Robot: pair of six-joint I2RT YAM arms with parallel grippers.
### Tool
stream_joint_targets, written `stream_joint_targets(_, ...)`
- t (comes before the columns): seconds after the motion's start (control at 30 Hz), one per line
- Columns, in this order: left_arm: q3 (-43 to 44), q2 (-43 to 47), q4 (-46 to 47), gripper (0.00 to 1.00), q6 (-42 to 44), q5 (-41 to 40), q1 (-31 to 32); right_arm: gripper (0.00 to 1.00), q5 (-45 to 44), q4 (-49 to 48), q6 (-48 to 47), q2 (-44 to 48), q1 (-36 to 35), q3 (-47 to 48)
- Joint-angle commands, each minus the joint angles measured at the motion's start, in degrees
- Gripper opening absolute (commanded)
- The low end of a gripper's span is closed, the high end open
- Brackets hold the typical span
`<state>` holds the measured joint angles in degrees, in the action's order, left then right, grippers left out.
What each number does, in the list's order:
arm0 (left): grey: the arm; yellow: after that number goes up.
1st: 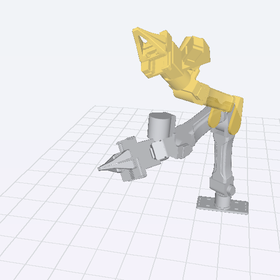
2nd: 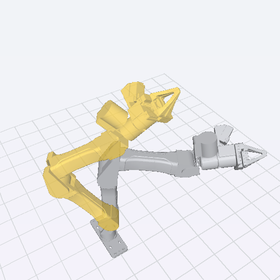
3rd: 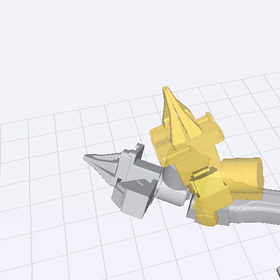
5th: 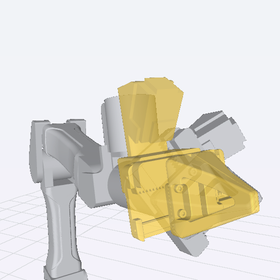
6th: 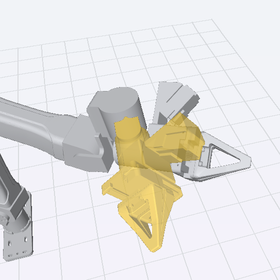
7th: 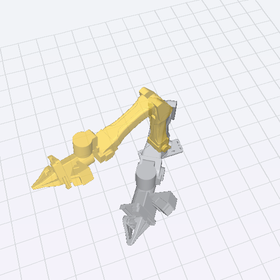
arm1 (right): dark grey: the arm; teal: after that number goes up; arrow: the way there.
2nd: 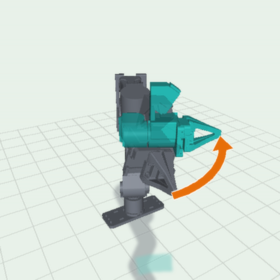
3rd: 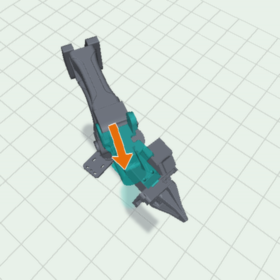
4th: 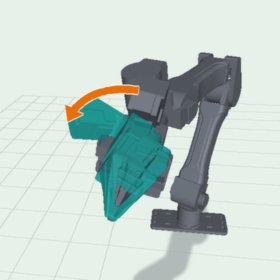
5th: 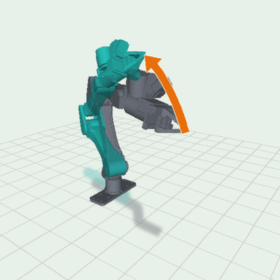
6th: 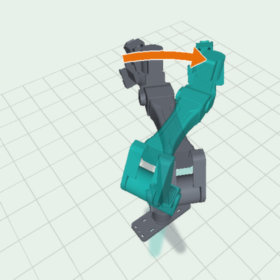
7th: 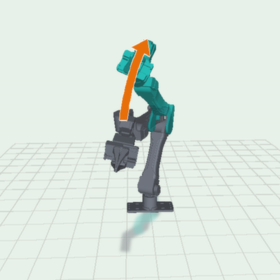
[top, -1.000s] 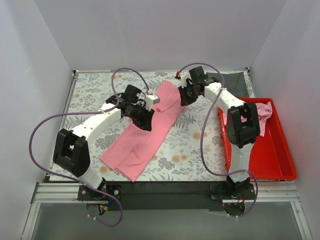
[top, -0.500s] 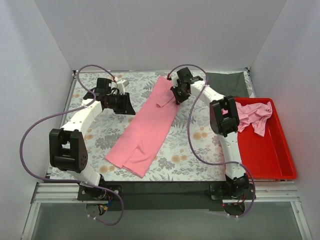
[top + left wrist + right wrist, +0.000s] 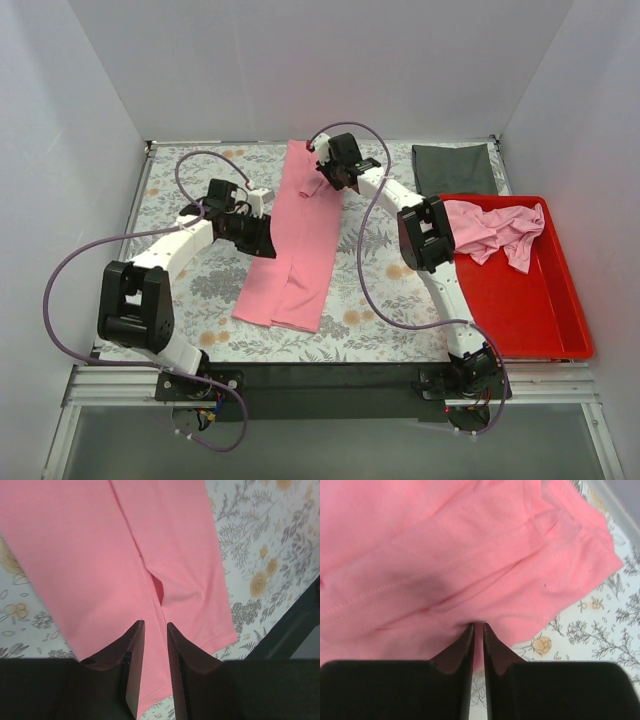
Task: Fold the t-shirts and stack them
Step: Fold the tshirt
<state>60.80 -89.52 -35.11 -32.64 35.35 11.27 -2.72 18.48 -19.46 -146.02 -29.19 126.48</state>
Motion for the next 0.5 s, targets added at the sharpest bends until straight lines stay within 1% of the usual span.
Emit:
stream_joint_targets(0.0,-2.9,4.3,0.3,0.24,6.2,-3.8,6.2,0.19,-1.7,-7.5,-0.8,2.6,-0.2,-0.6)
stream_joint_targets(0.03,-3.7,4.3,1.4,0.24,6.4,-5.3,8.1,0.20,-1.0,-7.8,-0.7,4.8,0.2,-2.1)
stream_joint_targets(0.07,-4.4,4.3,2.0,0.24,6.5,-6.3,11.5,0.22,-0.3,-8.3,-0.2,6.2,0.3,-2.9)
stream_joint_targets(0.1,-6.0,4.2,2.8,0.24,6.2,-7.7,12.9,0.25,0.0,-8.5,0.0,7.5,0.4,-3.7)
stream_joint_targets(0.2,-6.9,2.2,4.6,0.23,4.9,-9.9,17.0,0.30,1.2,-8.6,0.4,13.4,1.1,-7.1)
stream_joint_targets(0.27,-6.8,0.0,4.5,0.21,4.5,-11.4,19.4,0.31,1.8,-8.5,0.2,15.6,1.1,-10.2)
stream_joint_targets(0.33,-7.4,-0.9,4.4,0.21,4.0,-12.2,20.5,0.31,2.2,-8.5,0.1,18.8,1.2,-12.3)
stream_joint_targets(0.43,-9.1,-1.4,3.7,0.21,2.9,-12.9,23.8,0.32,2.3,-8.1,0.3,22.3,1.3,-16.3)
stream_joint_targets(0.47,-9.5,-1.7,3.5,0.21,2.2,-12.9,25.9,0.32,2.3,-7.6,0.6,22.9,1.4,-17.2)
